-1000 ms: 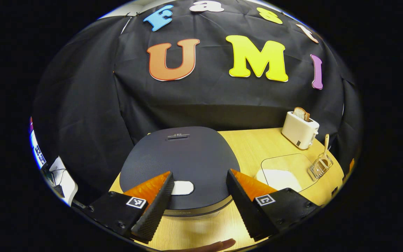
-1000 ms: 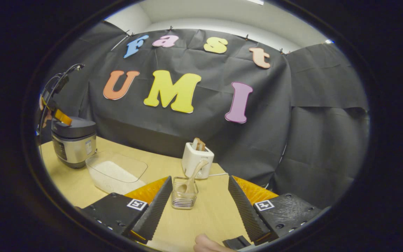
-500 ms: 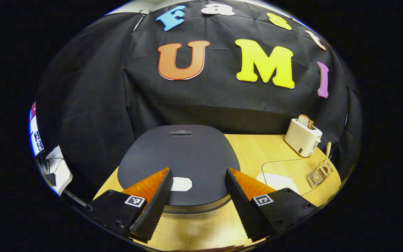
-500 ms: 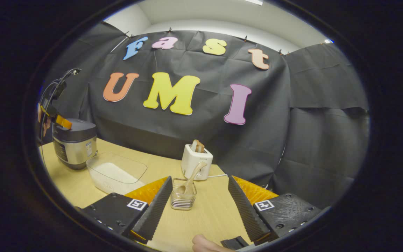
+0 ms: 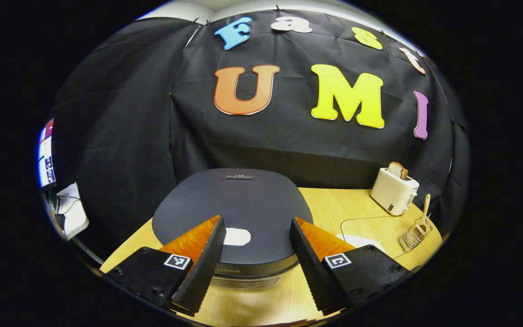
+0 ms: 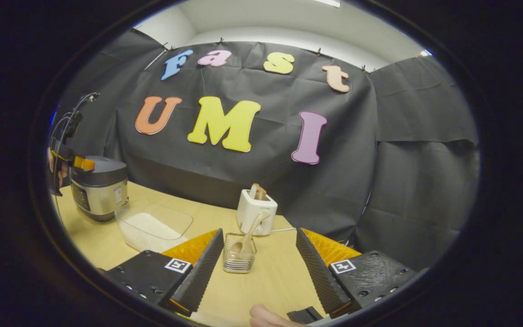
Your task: Close the left gripper, press the button to open the rice cooker; take a wooden spoon from the chopstick holder with the right hand, scoop a spoonful of rice and pour it into the rice cooker, then put the wooden spoon back into the chopstick holder.
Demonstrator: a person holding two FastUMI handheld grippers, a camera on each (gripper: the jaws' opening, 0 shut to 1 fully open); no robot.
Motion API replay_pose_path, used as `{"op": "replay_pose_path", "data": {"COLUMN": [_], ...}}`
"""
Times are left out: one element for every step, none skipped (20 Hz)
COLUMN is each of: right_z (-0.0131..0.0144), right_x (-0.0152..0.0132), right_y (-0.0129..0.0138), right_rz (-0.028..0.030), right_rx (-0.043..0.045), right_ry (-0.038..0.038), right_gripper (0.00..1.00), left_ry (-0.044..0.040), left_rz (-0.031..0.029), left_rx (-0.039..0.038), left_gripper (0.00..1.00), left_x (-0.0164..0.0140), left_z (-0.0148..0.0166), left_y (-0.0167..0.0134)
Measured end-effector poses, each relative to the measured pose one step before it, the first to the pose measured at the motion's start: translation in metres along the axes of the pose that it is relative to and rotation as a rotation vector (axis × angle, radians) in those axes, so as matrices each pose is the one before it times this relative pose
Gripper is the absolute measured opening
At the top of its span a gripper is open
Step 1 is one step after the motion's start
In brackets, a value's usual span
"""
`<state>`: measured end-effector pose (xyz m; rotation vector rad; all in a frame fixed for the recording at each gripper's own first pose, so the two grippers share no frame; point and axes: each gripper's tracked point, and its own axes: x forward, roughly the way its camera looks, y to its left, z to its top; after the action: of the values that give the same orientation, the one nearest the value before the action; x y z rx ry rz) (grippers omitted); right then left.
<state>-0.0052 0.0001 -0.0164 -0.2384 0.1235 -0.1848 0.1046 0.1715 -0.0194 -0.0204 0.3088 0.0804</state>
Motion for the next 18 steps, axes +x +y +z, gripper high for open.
{"op": "replay_pose_path", "data": {"right_z": [-0.00023, 0.00014, -0.00027, -0.00029, -0.00118, -0.00101, -0.00262, -0.00189, -0.00093, -0.00061, 0.00010, -0.00173, -0.00077, -0.00021, 0.00124, 0.00084, 0.00055, 0.00059], "right_x": [0.00007, 0.00040, 0.00130, 0.00043, 0.00166, 0.00149, 0.00275, 0.00084, 0.00100, 0.00011, 0.00090, 0.00035, -0.00063, 0.00011, -0.00017, 0.00019, 0.00028, 0.00019], "right_y": [-0.00042, -0.00087, -0.00225, -0.00125, -0.00079, -0.00019, -0.00091, 0.00059, 0.00005, 0.00136, 0.00099, 0.00121, 0.00158, 0.00107, 0.00050, -0.00048, 0.00090, 0.00058], "right_rz": [0.00253, -0.00078, -0.00383, -0.00219, -0.00066, 0.00004, -0.00209, 0.00104, 0.00128, 0.00147, 0.00057, 0.00166, 0.00278, 0.00271, 0.00037, -0.00178, -0.00014, -0.00147], "right_rx": [-0.00099, -0.00054, 0.00234, 0.00297, 0.00327, 0.00227, 0.00145, 0.00108, 0.00006, -0.00155, -0.00069, -0.00194, -0.00269, -0.00299, -0.00291, -0.00239, -0.00030, 0.00257], "right_ry": [-0.00058, -0.00016, 0.00072, 0.00164, 0.00395, 0.00517, 0.00934, 0.00610, 0.00228, 0.00102, 0.00137, 0.00249, 0.00205, 0.00045, -0.00220, -0.00649, -0.00413, -0.00318], "right_gripper": [0.95, 0.97, 0.97, 0.97, 0.97, 0.95, 0.95, 0.95, 0.96, 0.95, 0.95, 0.95, 0.97, 0.95, 0.95, 0.93, 0.95, 0.95], "left_ry": [-0.03218, -0.01863, -0.01229, -0.02574, -0.00850, -0.01940, -0.01409, -0.00309, -0.00198, -0.00434, -0.00685, -0.00568, -0.00198, -0.00868, -0.00732, 0.00181, -0.00154, 0.00031], "left_rz": [0.01712, 0.01221, 0.01274, 0.00809, 0.00306, 0.00389, 0.00749, 0.00519, 0.00424, 0.00054, 0.00681, 0.00589, 0.00734, 0.00476, 0.00299, -0.00982, -0.00973, -0.01188], "left_rx": [0.02259, 0.01337, 0.01718, 0.02653, 0.01708, 0.01146, 0.00455, -0.01618, -0.00057, 0.00963, 0.01244, 0.01374, 0.01680, 0.02023, 0.01804, 0.01408, 0.00139, -0.00759], "left_gripper": [0.92, 0.91, 0.90, 0.90, 0.90, 0.90, 0.91, 0.95, 0.97, 0.97, 0.97, 0.97, 0.98, 0.98, 0.98, 0.98, 0.98, 0.99], "left_x": [-0.00088, -0.00015, -0.00075, 0.00025, 0.00110, 0.00040, 0.00029, -0.00327, -0.00289, -0.00141, -0.00281, -0.00229, -0.00316, -0.00556, -0.00581, -0.01593, -0.00967, -0.00729], "left_z": [0.00116, 0.00182, -0.00019, 0.00207, -0.00158, 0.00067, 0.00024, -0.00141, -0.00069, -0.00055, -0.00059, 0.00046, -0.00108, 0.00070, -0.00013, -0.00597, -0.00312, -0.00303], "left_y": [0.00148, 0.00010, -0.00022, 0.00001, 0.00087, -0.00065, 0.00204, 0.00154, 0.00034, 0.00055, 0.00131, 0.00165, 0.00081, 0.00075, -0.00137, -0.00771, -0.00687, -0.00624]}}
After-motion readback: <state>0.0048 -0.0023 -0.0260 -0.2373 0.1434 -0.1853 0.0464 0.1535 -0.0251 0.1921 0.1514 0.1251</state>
